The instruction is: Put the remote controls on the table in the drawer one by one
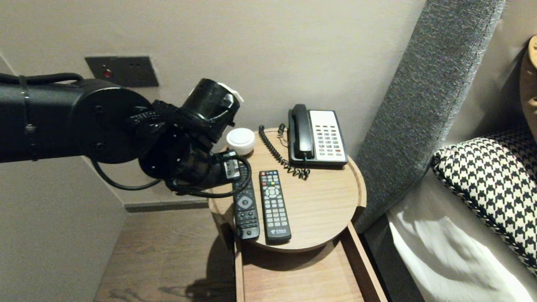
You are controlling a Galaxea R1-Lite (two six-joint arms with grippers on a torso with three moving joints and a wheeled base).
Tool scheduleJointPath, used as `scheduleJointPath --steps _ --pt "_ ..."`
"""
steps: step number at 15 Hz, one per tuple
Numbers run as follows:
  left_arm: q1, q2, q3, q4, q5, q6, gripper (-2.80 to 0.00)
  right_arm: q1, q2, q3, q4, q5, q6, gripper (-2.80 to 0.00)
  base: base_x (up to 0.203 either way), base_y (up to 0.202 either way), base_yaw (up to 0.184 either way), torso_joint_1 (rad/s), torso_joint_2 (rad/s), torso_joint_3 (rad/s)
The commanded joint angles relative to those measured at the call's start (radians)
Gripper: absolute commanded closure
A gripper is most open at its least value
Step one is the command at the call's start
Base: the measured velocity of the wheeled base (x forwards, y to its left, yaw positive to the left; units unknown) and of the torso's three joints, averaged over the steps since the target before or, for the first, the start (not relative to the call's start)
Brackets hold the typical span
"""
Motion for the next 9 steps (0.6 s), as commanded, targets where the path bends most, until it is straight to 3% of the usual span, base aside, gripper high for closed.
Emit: scheduleJointPath --steps 1,5,9 --pt "-0.012 0.096 -0.049 0.026 0.038 -0.047 -2.8 0.0 0.001 0.04 -0.001 0.0 0.0 0.0 0.0 0.0 0.0 0.0 0.0 0.0" --pt "-0.045 0.167 -0.072 0.012 0.187 -0.077 -2.8 0.001 0.001 0.04 -0.001 0.0 0.0 0.0 0.0 0.0 0.0 0.0 0.0 0.0" --pt "-0.063 0.192 -0.105 0.008 0.198 -0.107 -2.8 0.001 0.001 0.04 -0.001 0.0 0.0 0.0 0.0 0.0 0.0 0.0 0.0 0.0"
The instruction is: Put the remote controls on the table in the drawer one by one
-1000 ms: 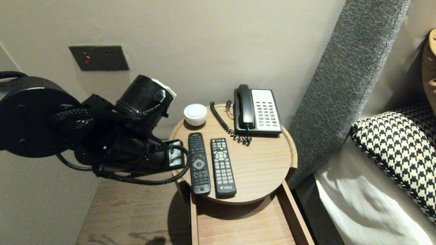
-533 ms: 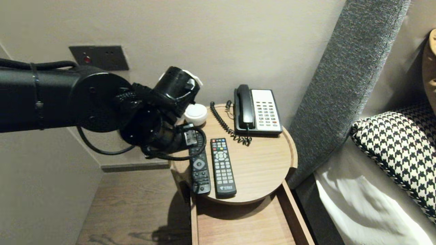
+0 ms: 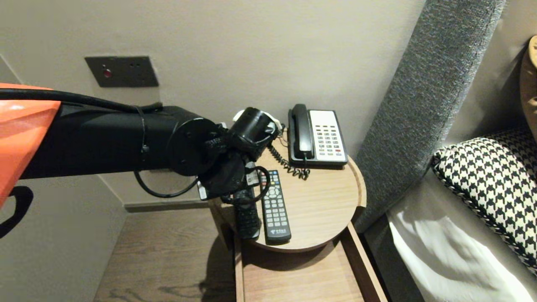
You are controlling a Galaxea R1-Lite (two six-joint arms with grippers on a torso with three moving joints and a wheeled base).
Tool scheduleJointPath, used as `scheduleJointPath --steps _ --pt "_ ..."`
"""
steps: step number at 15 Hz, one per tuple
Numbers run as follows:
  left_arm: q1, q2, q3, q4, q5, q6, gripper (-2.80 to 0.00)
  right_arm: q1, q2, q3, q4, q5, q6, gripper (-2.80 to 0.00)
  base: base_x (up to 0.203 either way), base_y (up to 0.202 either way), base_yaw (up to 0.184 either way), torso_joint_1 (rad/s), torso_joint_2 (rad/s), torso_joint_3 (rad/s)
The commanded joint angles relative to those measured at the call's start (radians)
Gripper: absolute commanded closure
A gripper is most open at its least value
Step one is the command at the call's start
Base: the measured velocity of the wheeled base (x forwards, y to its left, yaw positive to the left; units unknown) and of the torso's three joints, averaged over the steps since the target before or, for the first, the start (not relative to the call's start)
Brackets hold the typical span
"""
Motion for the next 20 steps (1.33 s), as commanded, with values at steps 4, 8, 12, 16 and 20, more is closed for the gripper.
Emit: scheduleJointPath --steps 4,8,12,16,20 --pt "-0.02 0.04 -0.006 0.002 0.003 -0.006 -2.8 0.0 0.001 0.04 -0.001 0.0 0.0 0.0 0.0 0.0 0.0 0.0 0.0 0.0" --pt "-0.019 0.065 -0.014 -0.005 0.003 -0.003 -2.8 0.0 0.001 0.04 -0.001 0.0 0.0 0.0 0.0 0.0 0.0 0.0 0.0 0.0" --pt "-0.018 0.084 -0.03 -0.003 0.02 0.009 -2.8 0.001 0.001 0.04 -0.001 0.0 0.0 0.0 0.0 0.0 0.0 0.0 0.0 0.0" --pt "-0.015 0.099 -0.037 0.004 0.02 0.012 -2.8 0.0 0.001 0.04 -0.001 0.0 0.0 0.0 0.0 0.0 0.0 0.0 0.0 0.0" --pt "-0.013 0.101 -0.039 -0.003 0.021 0.023 -2.8 0.0 0.001 0.04 -0.001 0.0 0.0 0.0 0.0 0.0 0.0 0.0 0.0 0.0"
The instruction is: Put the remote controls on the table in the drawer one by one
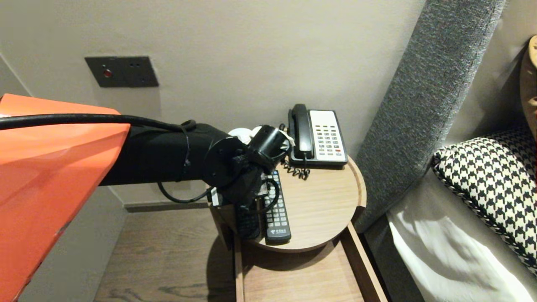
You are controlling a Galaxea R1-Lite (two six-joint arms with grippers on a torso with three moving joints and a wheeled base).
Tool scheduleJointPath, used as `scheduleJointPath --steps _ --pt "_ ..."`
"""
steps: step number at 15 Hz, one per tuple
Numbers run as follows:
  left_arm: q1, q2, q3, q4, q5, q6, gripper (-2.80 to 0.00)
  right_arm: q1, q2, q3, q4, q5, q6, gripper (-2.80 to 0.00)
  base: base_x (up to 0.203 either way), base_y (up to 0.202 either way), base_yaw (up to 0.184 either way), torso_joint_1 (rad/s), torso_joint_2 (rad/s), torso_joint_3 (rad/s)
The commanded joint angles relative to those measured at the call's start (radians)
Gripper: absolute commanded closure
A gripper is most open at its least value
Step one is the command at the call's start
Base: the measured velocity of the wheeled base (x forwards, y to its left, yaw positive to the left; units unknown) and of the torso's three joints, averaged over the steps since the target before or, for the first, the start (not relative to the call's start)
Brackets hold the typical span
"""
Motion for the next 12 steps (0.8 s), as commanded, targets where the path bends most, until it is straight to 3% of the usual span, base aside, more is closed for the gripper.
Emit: scheduleJointPath --steps 1,12 --pt "0.0 0.001 -0.001 0.003 0.006 -0.002 -2.8 0.0 0.001 0.04 -0.001 0.0 0.0 0.0 0.0 0.0 0.0 0.0 0.0 0.0" --pt "0.011 0.005 -0.028 0.015 0.028 0.018 -2.8 0.0 0.001 0.04 -0.001 0.0 0.0 0.0 0.0 0.0 0.0 0.0 0.0 0.0"
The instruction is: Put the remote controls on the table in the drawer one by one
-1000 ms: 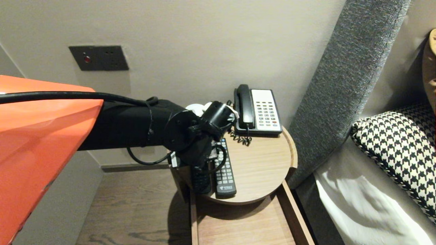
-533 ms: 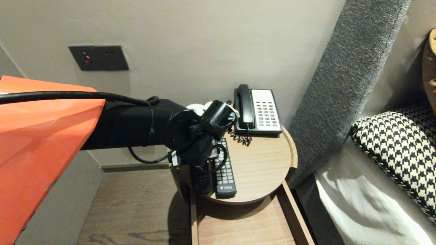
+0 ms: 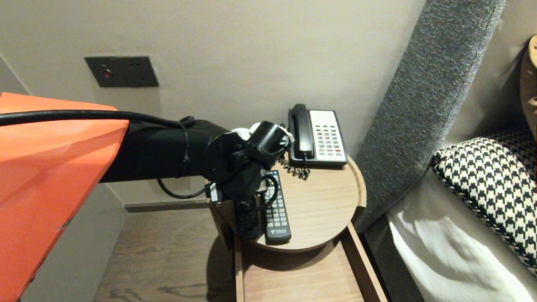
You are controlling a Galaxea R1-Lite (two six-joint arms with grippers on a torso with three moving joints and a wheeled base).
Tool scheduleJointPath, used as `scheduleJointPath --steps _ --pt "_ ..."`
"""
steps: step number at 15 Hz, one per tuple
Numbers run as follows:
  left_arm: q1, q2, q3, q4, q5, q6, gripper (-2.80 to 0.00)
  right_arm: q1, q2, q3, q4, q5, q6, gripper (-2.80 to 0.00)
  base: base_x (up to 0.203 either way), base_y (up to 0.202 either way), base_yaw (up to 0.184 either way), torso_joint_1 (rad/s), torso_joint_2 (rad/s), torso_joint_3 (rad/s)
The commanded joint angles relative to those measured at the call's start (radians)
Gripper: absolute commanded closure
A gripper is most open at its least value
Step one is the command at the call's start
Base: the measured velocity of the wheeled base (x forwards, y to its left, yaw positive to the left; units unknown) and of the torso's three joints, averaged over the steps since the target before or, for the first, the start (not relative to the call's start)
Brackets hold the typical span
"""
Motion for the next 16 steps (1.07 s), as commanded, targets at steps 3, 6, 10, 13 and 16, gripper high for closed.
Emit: scheduleJointPath --steps 3,6,10,13,16 --pt "0.002 0.002 0.004 0.001 0.004 -0.004 -2.8 0.001 0.001 0.04 -0.001 0.0 0.0 0.0 0.0 0.0 0.0 0.0 0.0 0.0" --pt "0.002 0.011 0.009 -0.004 0.003 -0.007 -2.8 0.0 0.001 0.04 -0.001 0.0 0.0 0.0 0.0 0.0 0.0 0.0 0.0 0.0" --pt "0.003 0.015 0.01 -0.007 0.003 -0.012 -2.8 0.001 0.001 0.04 -0.001 0.0 0.0 0.0 0.0 0.0 0.0 0.0 0.0 0.0" --pt "0.005 0.019 0.012 -0.007 0.003 -0.016 -2.8 0.001 0.001 0.04 -0.001 0.0 0.0 0.0 0.0 0.0 0.0 0.0 0.0 0.0" --pt "0.005 0.02 0.02 -0.008 0.003 -0.02 -2.8 0.001 0.001 0.04 -0.001 0.0 0.0 0.0 0.0 0.0 0.0 0.0 0.0 0.0"
